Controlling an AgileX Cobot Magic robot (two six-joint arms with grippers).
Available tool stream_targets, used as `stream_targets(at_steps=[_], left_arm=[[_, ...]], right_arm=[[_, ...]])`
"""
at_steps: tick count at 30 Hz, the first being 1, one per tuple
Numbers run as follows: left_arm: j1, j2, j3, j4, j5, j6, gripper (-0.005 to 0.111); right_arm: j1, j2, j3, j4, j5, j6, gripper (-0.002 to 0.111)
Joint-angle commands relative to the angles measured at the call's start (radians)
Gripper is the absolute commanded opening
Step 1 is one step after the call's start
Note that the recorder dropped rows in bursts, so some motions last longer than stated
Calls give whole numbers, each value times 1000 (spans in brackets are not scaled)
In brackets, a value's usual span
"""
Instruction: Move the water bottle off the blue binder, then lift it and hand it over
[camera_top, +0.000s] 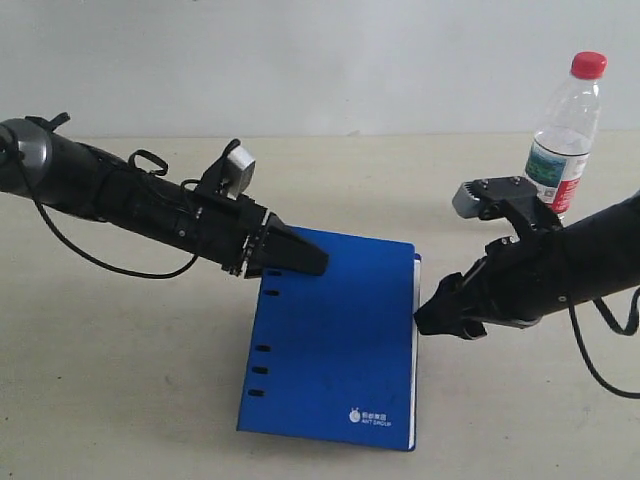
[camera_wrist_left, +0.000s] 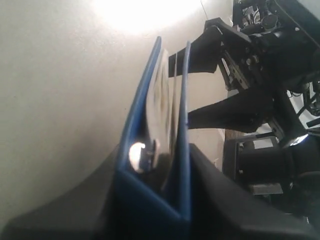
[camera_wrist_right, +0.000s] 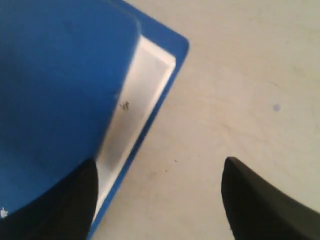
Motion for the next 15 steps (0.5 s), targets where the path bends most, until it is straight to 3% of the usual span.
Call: stream_targets(at_steps=[1, 8, 11, 14, 15], left_arm=[[-18, -11, 1, 73, -8, 31, 5], [-18, -13, 1, 73, -8, 31, 5], [-19, -17, 1, 75, -8, 28, 5], [-19, -26, 1, 75, -8, 28, 5], [-19, -28, 1, 75, -8, 19, 5]], right_arm=[[-6, 0, -3, 143, 100, -129, 63], [-9, 42, -3, 198, 128, -175, 63], [-17, 90, -3, 254, 218, -213, 62], [-17, 136, -3, 287, 346, -261, 51], [-17, 150, -3, 289, 401, -264, 36]])
